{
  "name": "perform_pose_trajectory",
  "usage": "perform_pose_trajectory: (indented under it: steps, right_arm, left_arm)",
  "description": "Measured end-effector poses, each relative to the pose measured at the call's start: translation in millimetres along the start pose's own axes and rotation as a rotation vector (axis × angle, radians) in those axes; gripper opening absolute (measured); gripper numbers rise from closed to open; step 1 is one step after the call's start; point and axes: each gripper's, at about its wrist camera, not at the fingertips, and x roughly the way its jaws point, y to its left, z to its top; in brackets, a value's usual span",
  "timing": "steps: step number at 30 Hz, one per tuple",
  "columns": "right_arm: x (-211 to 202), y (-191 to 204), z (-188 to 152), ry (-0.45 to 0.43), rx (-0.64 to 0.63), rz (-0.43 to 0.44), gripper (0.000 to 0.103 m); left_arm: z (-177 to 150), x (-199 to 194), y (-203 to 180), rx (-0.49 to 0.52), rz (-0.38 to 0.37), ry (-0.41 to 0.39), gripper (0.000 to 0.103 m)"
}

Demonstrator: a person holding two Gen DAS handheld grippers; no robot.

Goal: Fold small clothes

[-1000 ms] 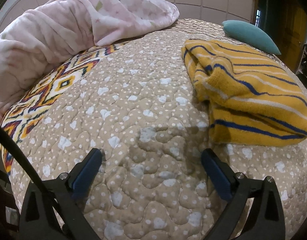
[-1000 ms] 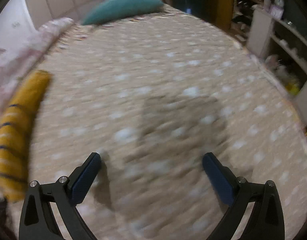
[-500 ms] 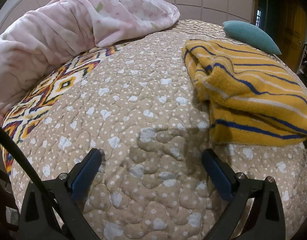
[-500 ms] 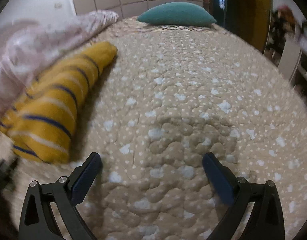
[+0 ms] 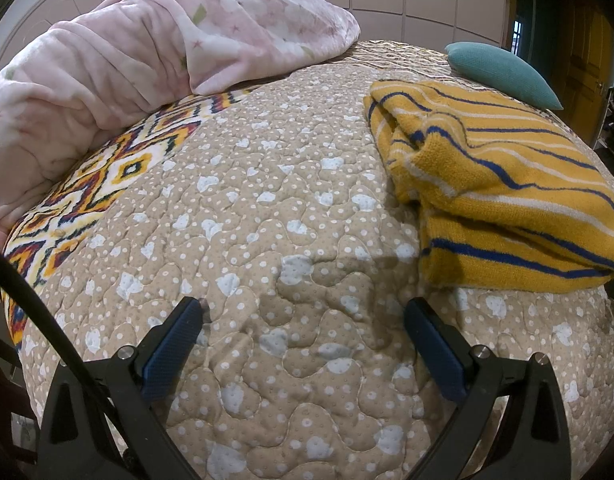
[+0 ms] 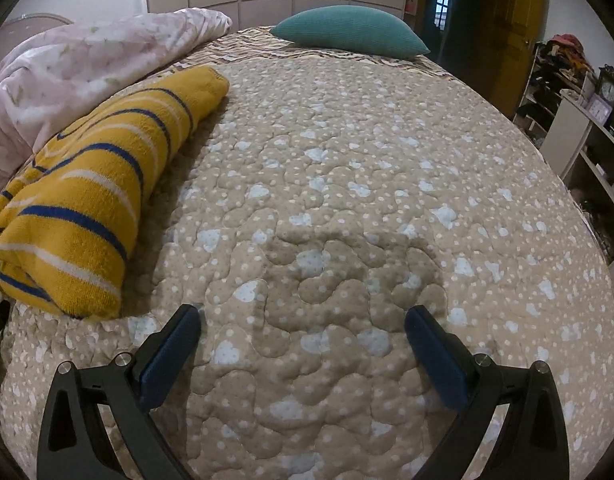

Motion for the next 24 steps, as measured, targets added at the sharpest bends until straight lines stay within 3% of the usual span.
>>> perform_pose_trajectory:
  steps: [24]
  right_arm:
    - [-0.7,-0.8,-1.3,-0.005,0.0,0.004,0.103]
  left_arm:
    - [-0.5,-0.2,-0.7,-0.001,0.001,-0.002,0.101]
